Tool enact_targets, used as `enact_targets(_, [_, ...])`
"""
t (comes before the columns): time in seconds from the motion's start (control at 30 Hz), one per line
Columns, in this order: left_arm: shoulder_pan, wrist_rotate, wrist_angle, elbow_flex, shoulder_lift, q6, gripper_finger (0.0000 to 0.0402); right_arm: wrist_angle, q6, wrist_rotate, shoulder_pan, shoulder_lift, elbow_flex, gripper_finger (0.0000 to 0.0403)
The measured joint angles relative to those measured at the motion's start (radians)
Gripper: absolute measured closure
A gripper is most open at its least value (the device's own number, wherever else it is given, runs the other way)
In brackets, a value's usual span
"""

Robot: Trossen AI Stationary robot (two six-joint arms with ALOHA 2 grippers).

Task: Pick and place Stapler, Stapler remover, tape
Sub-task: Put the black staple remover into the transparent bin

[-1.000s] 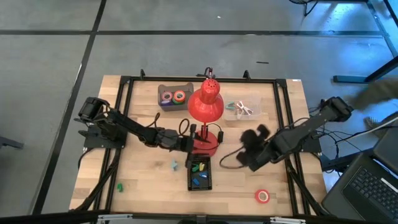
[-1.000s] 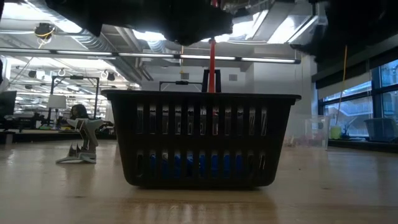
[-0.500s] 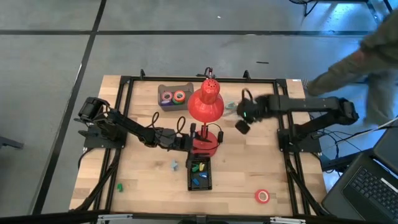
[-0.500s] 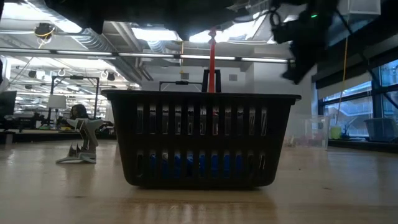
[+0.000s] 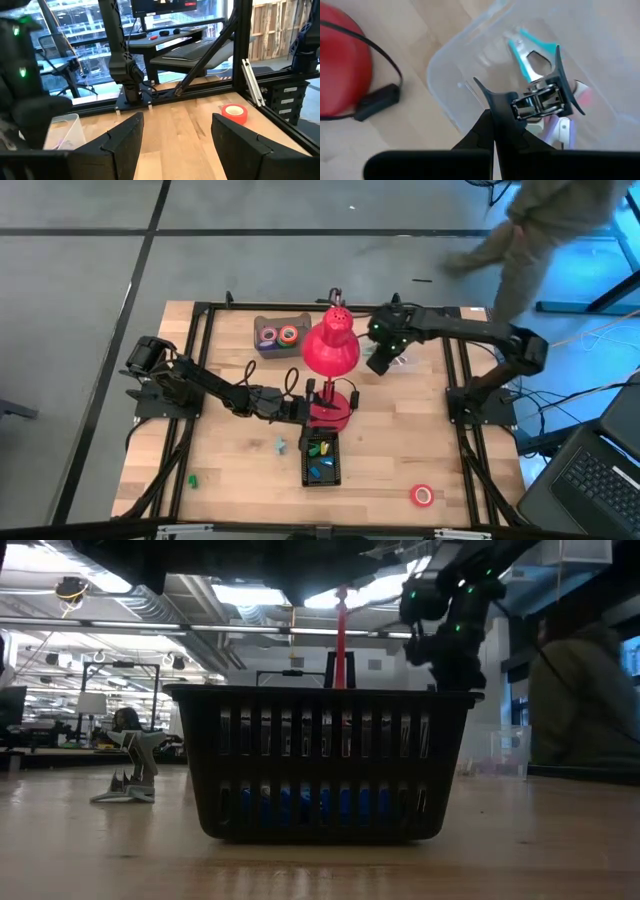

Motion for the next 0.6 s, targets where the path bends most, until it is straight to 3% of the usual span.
enact_targets(0.4, [0.000, 0.000, -0.008, 0.000, 0.000, 0.033, 0.0178, 0.085, -0.055, -0.010, 0.000, 0.147, 0.000, 0.0402])
enact_targets(0.6, [0.000, 0.000, -0.027, 0.000, 0.000, 0.033, 0.0178, 0.098, -0.031, -0.027, 0.000, 0.149, 0.000, 0.0361])
